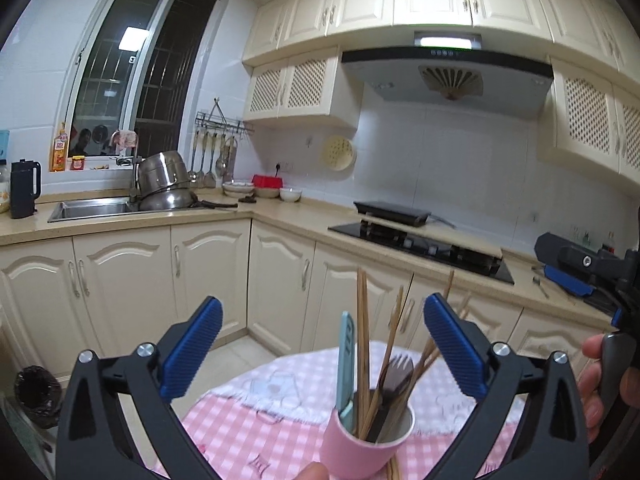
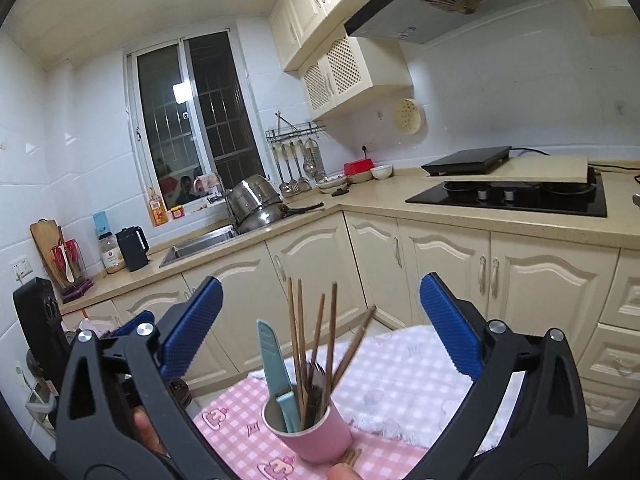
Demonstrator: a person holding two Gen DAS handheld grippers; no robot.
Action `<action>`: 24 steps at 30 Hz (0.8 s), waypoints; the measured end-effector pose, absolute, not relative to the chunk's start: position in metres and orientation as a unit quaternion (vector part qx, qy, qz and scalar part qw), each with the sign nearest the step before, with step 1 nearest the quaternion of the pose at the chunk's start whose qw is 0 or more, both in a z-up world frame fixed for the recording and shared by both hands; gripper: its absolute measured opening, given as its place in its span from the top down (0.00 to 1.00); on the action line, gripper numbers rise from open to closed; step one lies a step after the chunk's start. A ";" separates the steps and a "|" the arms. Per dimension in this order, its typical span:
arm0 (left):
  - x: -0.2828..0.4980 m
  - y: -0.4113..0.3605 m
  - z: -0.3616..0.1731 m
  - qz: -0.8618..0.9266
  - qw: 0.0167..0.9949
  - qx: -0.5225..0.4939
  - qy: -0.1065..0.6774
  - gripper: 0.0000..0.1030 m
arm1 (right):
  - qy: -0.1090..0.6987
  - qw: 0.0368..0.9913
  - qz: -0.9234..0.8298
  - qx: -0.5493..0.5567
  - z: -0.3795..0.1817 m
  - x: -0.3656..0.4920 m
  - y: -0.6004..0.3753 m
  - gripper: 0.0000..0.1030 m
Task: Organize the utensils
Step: 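Withdraw both tools from the cup back toward the remaining chopsticks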
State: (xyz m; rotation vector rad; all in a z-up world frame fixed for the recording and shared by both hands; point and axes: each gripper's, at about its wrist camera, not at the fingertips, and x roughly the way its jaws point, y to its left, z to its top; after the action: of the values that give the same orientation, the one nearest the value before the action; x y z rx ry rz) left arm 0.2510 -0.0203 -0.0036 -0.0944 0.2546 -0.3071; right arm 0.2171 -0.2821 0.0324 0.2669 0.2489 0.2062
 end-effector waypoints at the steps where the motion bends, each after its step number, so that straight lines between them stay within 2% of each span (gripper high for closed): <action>1: 0.249 -0.021 -0.004 -0.150 0.979 -0.042 0.131 0.04 | 0.130 0.977 0.100 0.134 0.029 0.214 -0.284 0.06; 9: 0.230 -0.019 -0.019 -0.155 0.973 -0.022 0.169 0.04 | 0.194 0.968 0.078 0.136 -0.004 0.199 -0.293 0.06; 24: 0.222 -0.020 -0.061 -0.159 0.960 -0.011 0.231 0.04 | 0.357 0.926 0.044 0.115 -0.098 0.190 -0.281 0.06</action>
State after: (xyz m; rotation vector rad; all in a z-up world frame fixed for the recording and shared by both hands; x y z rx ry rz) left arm 0.2220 -0.0201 -0.0611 -0.0218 0.4685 -0.3224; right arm 0.1905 -0.2806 -0.0985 0.2356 0.7326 0.0911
